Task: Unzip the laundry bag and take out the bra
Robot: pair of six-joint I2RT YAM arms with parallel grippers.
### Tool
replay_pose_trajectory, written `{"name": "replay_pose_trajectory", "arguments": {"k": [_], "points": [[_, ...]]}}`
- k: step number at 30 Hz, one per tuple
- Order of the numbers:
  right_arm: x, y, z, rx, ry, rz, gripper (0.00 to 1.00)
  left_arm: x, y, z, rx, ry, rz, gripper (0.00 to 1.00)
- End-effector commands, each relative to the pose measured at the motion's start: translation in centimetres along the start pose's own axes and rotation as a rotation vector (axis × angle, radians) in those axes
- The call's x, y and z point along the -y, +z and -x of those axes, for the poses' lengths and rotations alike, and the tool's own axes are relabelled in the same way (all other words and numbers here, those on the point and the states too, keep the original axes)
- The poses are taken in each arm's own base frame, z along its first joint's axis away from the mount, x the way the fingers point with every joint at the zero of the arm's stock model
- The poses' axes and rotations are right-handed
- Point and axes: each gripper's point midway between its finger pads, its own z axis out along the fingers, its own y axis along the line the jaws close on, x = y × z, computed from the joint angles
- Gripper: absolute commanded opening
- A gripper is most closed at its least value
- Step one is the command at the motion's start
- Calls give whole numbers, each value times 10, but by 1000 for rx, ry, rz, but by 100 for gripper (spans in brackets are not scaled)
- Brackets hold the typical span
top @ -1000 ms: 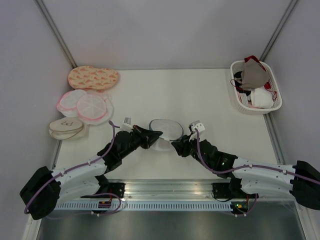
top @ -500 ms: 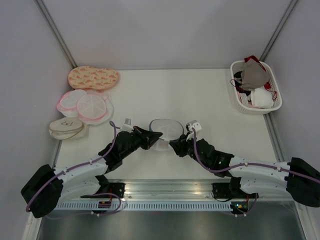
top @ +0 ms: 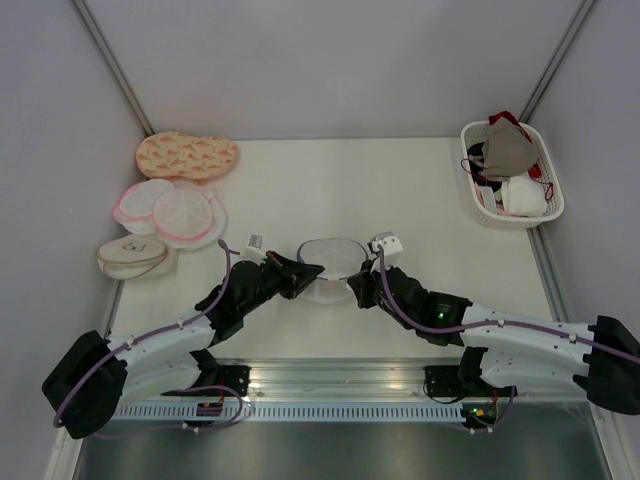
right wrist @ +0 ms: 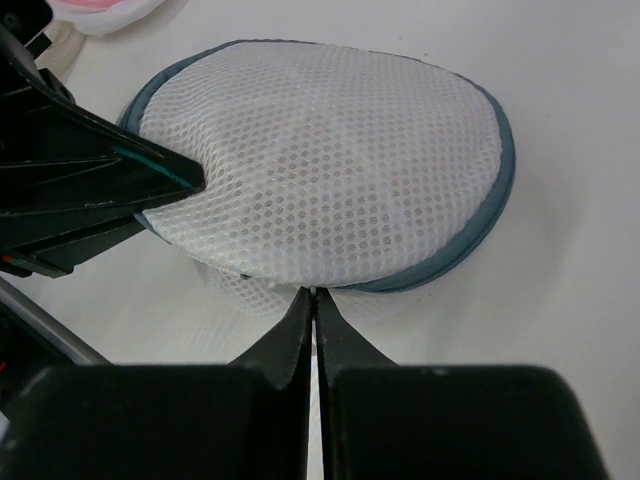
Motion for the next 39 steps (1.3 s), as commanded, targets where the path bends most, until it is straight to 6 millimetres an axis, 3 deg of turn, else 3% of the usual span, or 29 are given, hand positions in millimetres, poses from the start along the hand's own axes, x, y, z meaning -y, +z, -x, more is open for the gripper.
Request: {"name": "replay_pose_trajectory", "arguments": {"k": [1, 6, 13, 16, 18, 19, 21, 22, 24, 27, 29, 30, 31, 35, 39], "points": [[44, -16, 1, -60, -63, -240, 1, 6, -6, -6, -61, 125, -27, 2], [62, -28, -4, -122, -107, -347, 0, -6, -7, 1, -87, 259, 14, 2], [81, -29, -15, -189, -180, -458, 0, -3, -5, 20, -127, 442, 2, 2], [85, -27, -17, -202, -205, -485, 0, 5, 0, 19, -217, 537, -31, 2], [89, -26, -17, -208, -216, -508, 1, -3, 8, 23, -255, 593, 2, 2], [91, -26, -15, -205, -222, -519, 0, 10, 12, 25, -287, 681, -37, 2], [93, -28, -14, -211, -230, -533, 0, -6, 21, 29, -363, 712, 26, 2], [94, -29, -13, -210, -233, -536, 0, 6, 26, 33, -377, 771, -1, 2], [93, -31, -11, -207, -231, -530, 0, 0, 37, 39, -410, 781, 23, 2], [88, -34, -6, -197, -212, -499, 0, 13, 55, 38, -480, 824, -31, 2], [82, -36, 0, -186, -199, -469, 0, 9, 77, 44, -506, 812, -16, 16], [81, -37, 1, -182, -200, -460, 0, 3, 93, 52, -488, 800, 18, 48], [79, -37, 2, -181, -194, -446, 1, 1, 98, 56, -477, 793, 43, 58], [72, -34, -2, -190, -181, -409, 1, -4, 102, 77, -345, 768, 151, 78], [66, -25, -11, -207, -171, -370, 1, 0, 72, 91, -145, 693, 238, 82]]}}
